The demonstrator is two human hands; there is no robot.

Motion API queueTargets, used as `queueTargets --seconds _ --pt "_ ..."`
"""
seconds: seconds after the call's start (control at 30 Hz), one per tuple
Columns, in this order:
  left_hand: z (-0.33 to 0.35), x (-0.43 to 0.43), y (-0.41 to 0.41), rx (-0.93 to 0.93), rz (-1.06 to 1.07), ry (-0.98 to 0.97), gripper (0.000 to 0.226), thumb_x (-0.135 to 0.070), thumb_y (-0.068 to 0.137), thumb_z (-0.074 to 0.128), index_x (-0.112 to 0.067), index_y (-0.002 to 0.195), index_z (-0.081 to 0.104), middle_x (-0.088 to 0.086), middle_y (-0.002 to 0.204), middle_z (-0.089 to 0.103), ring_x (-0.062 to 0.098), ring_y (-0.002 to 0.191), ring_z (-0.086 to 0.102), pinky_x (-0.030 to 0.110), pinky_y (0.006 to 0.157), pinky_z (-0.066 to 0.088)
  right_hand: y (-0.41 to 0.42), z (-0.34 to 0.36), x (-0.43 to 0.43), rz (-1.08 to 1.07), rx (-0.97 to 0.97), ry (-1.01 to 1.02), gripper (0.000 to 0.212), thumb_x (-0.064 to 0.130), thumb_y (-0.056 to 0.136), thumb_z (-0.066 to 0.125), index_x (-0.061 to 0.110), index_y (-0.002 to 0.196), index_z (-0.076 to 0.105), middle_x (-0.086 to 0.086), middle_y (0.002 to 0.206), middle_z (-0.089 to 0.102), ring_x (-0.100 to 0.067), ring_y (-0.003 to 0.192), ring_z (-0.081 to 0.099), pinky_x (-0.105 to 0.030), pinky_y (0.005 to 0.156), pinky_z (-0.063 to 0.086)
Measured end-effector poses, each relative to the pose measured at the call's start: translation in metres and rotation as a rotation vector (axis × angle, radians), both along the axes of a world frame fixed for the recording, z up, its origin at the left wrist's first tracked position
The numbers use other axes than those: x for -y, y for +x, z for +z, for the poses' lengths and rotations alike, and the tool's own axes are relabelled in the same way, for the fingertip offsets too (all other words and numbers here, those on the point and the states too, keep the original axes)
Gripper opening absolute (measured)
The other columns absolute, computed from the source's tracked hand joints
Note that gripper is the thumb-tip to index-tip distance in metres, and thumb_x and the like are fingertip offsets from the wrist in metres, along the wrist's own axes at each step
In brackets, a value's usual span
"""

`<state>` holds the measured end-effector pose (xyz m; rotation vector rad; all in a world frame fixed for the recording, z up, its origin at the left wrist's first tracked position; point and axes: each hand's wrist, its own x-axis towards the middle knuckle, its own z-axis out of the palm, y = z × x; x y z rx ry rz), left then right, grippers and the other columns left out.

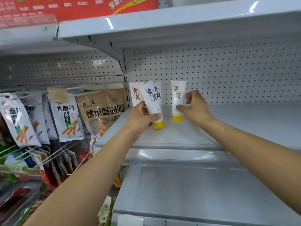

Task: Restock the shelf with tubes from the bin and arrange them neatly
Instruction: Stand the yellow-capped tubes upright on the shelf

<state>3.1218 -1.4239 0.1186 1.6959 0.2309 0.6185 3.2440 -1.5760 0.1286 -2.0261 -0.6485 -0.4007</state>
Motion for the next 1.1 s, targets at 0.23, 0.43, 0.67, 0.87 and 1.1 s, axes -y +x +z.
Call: queueTargets --seconds 0.23,0.43,0.67,0.87,1.1 --pt "0.009 0.029 0.006 0.007 -0.033 0.07 0.049 -0.003 0.072 0.081 -0.011 0.114 0.058 0.012 0.097 0.066 0.023 0.081 0.068 0.043 0.076 0.06 -0.041 0.004 0.003 0.334 -0.103 -0.199 0.046 0.024 0.069 0.083 0.018 0.108 0.059 0.007 0.09 0.06 -0.004 0.072 0.052 -0.011 0.055 0.036" --pt "0.018 0.045 0.02 -0.024 -0.109 0.107 0.035 -0.016 0.083 0.074 -0.012 0.115 0.061 0.011 0.101 0.068 0.022 0.083 0.068 0.04 0.078 0.06 -0.027 0.007 0.029 0.275 -0.118 -0.156 0.034 0.017 0.069 0.082 0.016 0.095 0.06 0.008 0.081 0.064 -0.008 0.071 0.061 -0.02 0.063 0.049" --pt "0.007 0.042 0.039 -0.073 0.017 0.339 0.027 -0.029 0.088 0.067 -0.019 0.112 0.061 0.003 0.102 0.066 0.014 0.082 0.064 0.023 0.072 0.049 0.014 0.011 0.064 0.107 -0.156 -0.164 0.038 0.016 0.071 0.08 0.013 0.1 0.055 0.002 0.092 0.063 -0.017 0.084 0.06 -0.023 0.064 0.045" --pt "0.003 0.042 0.045 -0.243 0.173 0.677 0.03 -0.036 0.09 0.061 -0.023 0.116 0.057 -0.01 0.099 0.062 0.016 0.097 0.06 0.032 0.085 0.05 0.041 0.005 0.067 0.097 -0.278 -0.142 0.044 0.011 0.071 0.079 0.008 0.109 0.057 -0.008 0.105 0.065 -0.026 0.097 0.063 -0.041 0.087 0.055" --pt "0.003 0.045 0.042 -0.363 0.263 0.853 0.03 -0.038 0.089 0.055 -0.027 0.117 0.057 -0.007 0.113 0.065 0.019 0.108 0.058 0.036 0.09 0.049 0.047 -0.003 0.064 0.091 -0.294 -0.156 0.045 0.012 0.074 0.079 0.007 0.113 0.057 -0.007 0.107 0.062 -0.025 0.097 0.061 -0.034 0.079 0.051"
